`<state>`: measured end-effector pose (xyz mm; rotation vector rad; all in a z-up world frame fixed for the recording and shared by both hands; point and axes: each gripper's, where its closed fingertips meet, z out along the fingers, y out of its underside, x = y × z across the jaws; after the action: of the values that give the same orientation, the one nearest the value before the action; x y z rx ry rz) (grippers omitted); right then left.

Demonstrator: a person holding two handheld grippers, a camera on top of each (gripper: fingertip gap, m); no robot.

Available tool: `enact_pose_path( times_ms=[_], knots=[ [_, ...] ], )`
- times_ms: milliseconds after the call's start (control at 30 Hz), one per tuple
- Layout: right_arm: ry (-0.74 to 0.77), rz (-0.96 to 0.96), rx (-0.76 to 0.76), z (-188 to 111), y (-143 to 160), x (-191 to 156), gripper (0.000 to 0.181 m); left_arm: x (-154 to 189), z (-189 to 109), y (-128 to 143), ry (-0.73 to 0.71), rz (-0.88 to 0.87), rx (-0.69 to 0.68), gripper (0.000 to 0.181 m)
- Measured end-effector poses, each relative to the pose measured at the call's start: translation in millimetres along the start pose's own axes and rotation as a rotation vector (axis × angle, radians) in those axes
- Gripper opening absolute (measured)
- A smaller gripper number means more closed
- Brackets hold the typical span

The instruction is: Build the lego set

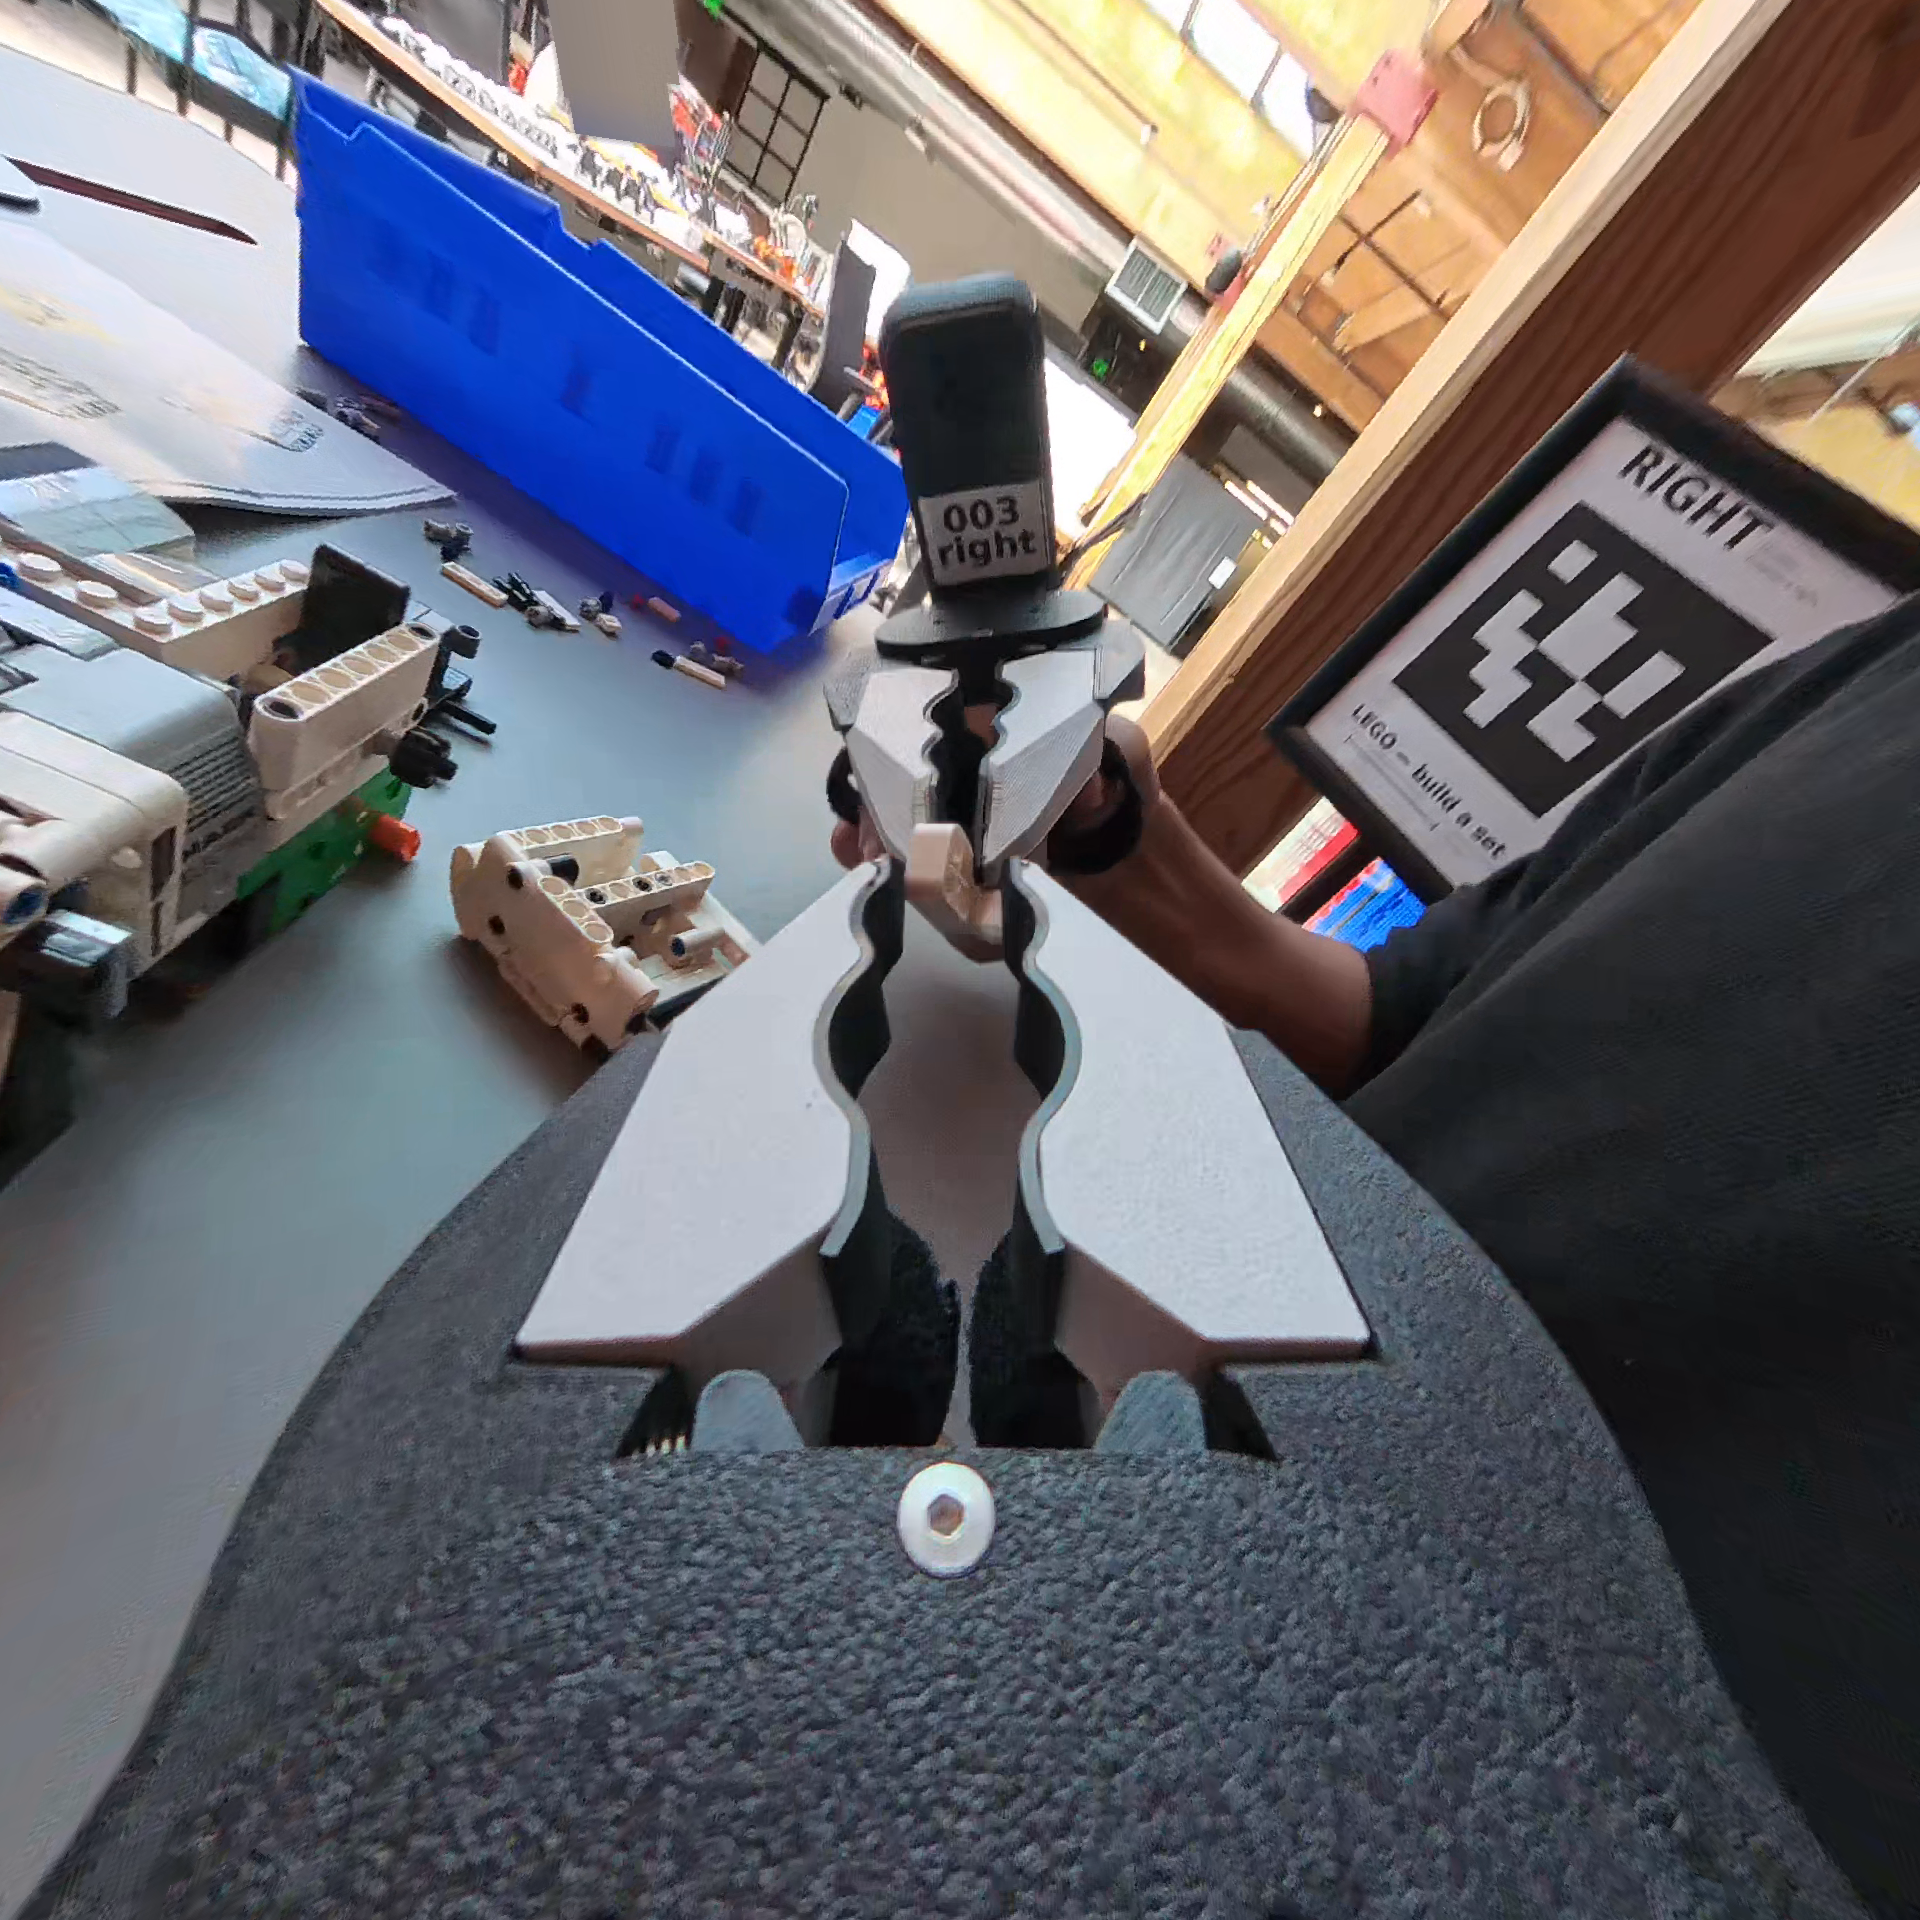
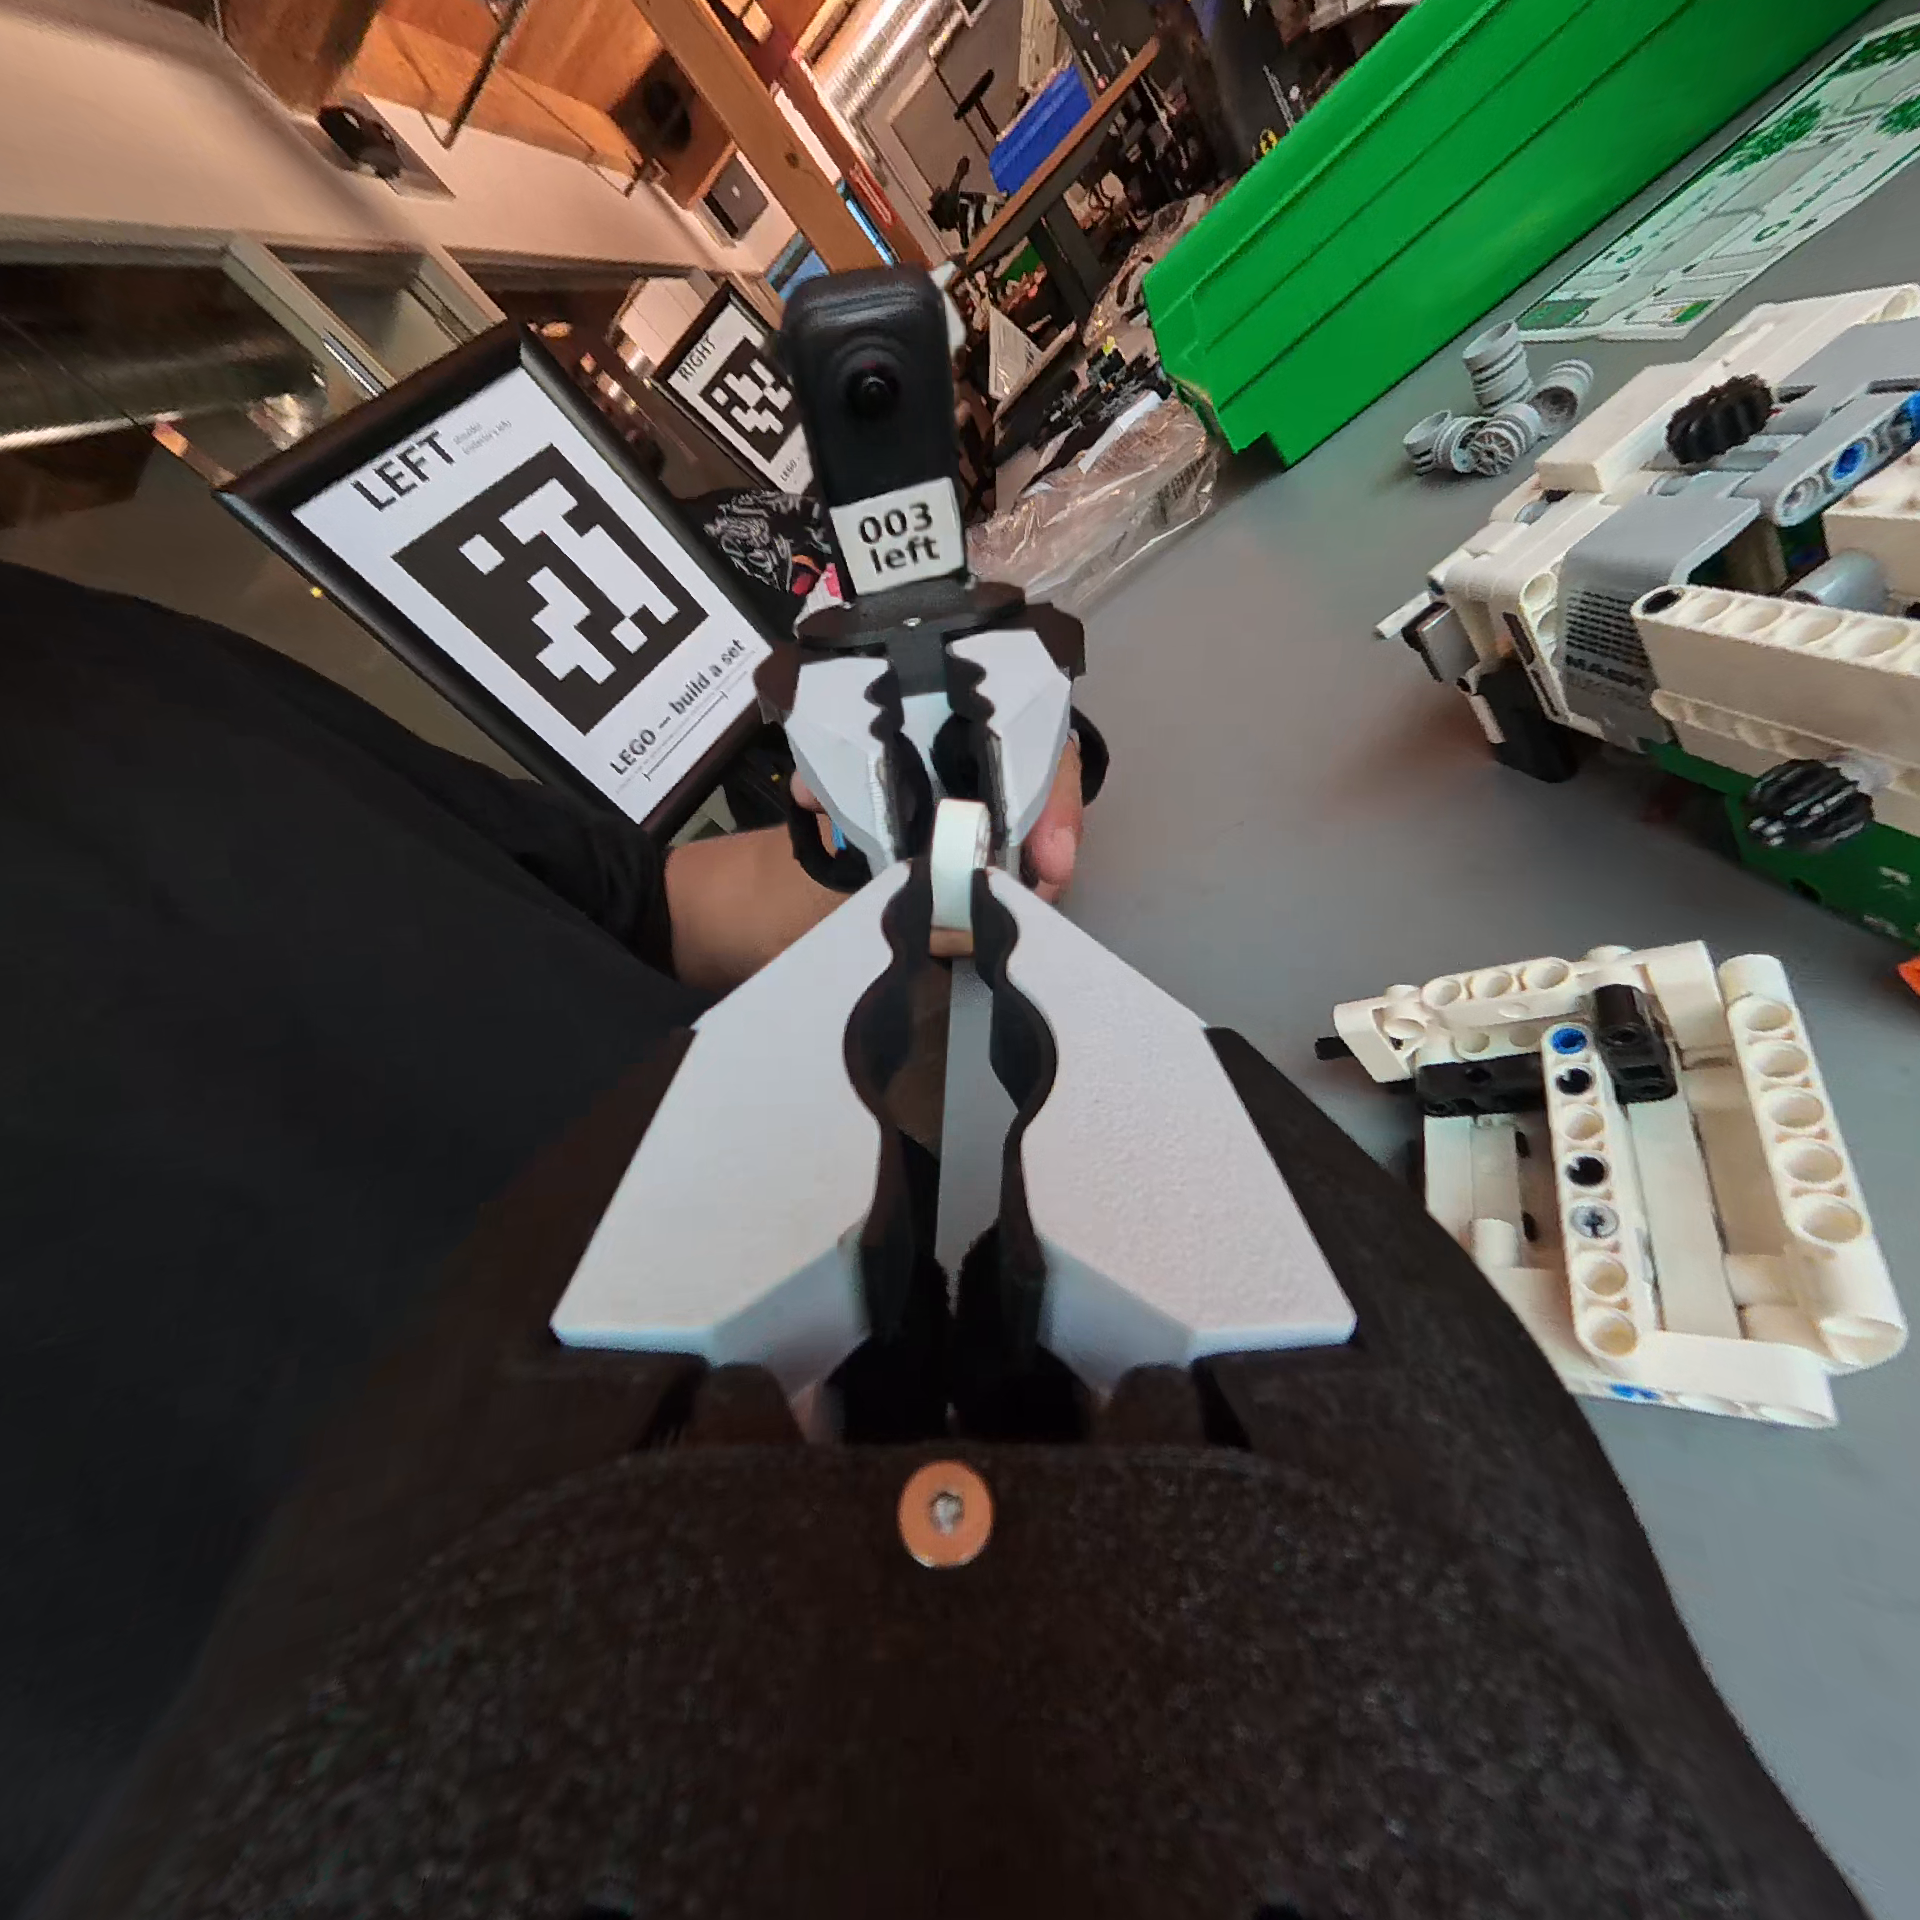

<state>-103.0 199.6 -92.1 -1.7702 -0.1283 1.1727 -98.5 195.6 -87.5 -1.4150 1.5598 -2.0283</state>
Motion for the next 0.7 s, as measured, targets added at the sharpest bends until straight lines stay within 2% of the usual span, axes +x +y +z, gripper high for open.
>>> enact_pose_path(
  times_ms=[167,400,700],
  knots=[
    [-0.028,0.046,0.058,0,-1,2,0.006,-5,2,-2,0.010,-0.095,0.091,0.009],
    [-0.110,0.100,0.143,1,-10,-3,0.006,-1,0,-6,0.045,-0.139,0.127,0.009],
    [-0.137,0.107,0.161,2,-10,-5,0.006,1,1,-9,0.079,-0.164,0.159,0.008]
  ],
)
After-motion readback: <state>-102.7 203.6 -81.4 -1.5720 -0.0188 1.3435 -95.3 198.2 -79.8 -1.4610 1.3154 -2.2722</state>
